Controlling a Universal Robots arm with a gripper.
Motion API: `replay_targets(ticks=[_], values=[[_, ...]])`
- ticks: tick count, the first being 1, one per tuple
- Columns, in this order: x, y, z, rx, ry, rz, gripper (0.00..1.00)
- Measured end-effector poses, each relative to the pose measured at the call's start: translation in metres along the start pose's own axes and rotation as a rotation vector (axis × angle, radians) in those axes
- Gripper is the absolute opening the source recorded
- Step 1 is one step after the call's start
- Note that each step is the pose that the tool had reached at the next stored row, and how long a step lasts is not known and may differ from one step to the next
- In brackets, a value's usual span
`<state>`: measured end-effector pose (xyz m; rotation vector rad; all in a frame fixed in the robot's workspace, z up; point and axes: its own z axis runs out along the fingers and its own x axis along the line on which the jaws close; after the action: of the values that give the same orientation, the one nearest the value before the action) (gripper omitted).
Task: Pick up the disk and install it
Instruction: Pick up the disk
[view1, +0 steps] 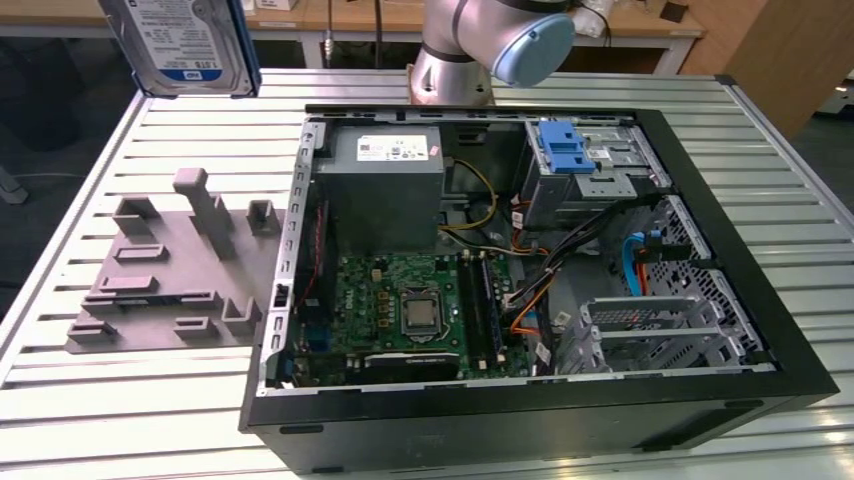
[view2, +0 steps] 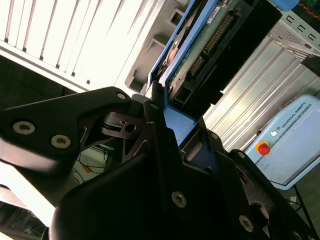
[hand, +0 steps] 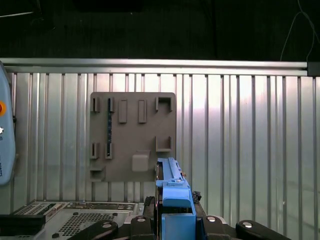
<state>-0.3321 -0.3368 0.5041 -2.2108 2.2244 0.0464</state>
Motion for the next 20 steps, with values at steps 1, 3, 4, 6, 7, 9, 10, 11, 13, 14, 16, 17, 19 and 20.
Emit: replay_targets(ticks=[1,3,4,6,7,9,10,11,13,14,16,17,19,20], values=[[0.0000,-0.0003,0.0000,0.0001,-0.0001,0.000,0.36],[0.0000,-0.0009,0.0000,0.0000,0.0000,0.000,0.36],[0.0000,-0.0010,0.0000,0.0001,0.0000,0.000,0.36],[0.0000,-0.0017,0.0000,0.0000,0.0000,0.000,0.36],[0.0000,-0.0022,0.0000,0.0001,-0.0001,0.000,0.36],[0.0000,-0.0035,-0.0001,0.0000,0.0000,0.000,0.36],[0.0000,-0.0041,0.0000,0.0001,0.0000,0.000,0.36],[0.0000,-0.0045,-0.0001,0.0000,0.0000,0.000,0.36],[0.0000,-0.0054,-0.0001,0.0000,0.0000,0.000,0.36],[0.0000,-0.0060,-0.0001,0.0000,0.0000,0.000,0.36],[0.0000,-0.0071,-0.0001,0.0000,0.0000,0.000,0.36],[0.0000,-0.0076,-0.0001,0.0000,0.0000,0.000,0.36],[-0.0001,-0.0084,-0.0002,0.0000,0.0000,0.000,0.36],[0.0000,-0.0085,-0.0002,0.0000,0.0000,0.000,0.36]])
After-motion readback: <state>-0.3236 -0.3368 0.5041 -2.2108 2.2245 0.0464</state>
